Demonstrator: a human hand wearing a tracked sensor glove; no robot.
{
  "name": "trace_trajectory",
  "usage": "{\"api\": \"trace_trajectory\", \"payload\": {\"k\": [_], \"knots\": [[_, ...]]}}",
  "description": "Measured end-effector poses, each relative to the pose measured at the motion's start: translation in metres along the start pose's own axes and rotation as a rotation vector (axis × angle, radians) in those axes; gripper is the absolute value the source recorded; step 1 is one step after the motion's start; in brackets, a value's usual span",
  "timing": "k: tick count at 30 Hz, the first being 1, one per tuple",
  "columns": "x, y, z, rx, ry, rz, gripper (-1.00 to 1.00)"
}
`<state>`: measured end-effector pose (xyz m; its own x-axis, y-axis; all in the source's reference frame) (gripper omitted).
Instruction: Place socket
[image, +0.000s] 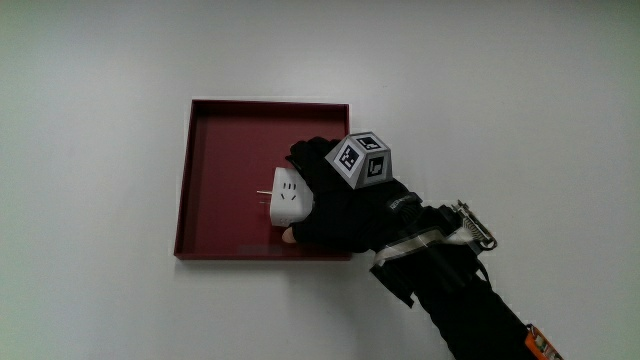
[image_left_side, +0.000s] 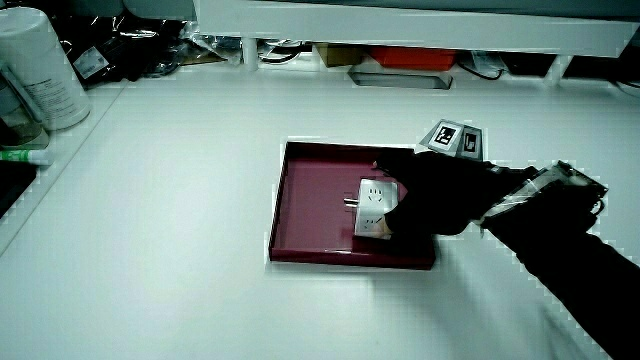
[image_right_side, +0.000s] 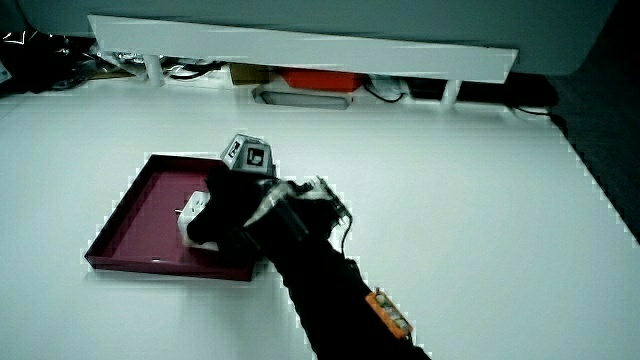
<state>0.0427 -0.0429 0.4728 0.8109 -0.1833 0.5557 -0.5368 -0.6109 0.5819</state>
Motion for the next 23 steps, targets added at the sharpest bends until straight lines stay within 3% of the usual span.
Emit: {"api": "trace_trajectory", "payload": {"k": [7, 11, 12, 14, 17, 18, 20, 23], "knots": [[-0.005, -0.024, 0.028, -0.043, 0.017, 0.038, -0.96], [-0.008, -0.046, 0.048, -0.029, 0.042, 0.073, -1.0], [0.0, -0.043, 0.045, -0.084, 0.144, 0.12, -1.0], [-0.001, -0.055, 0.054, -0.059, 0.125, 0.148, -1.0], [-0.003, -0.07, 0.067, -0.051, 0.149, 0.172, -1.0], [-0.004, -0.077, 0.072, -0.059, 0.148, 0.139, -1.0], [-0.002, -0.086, 0.077, -0.055, 0.223, 0.185, -1.0], [-0.002, -0.103, 0.089, -0.056, 0.262, 0.162, -1.0]]}}
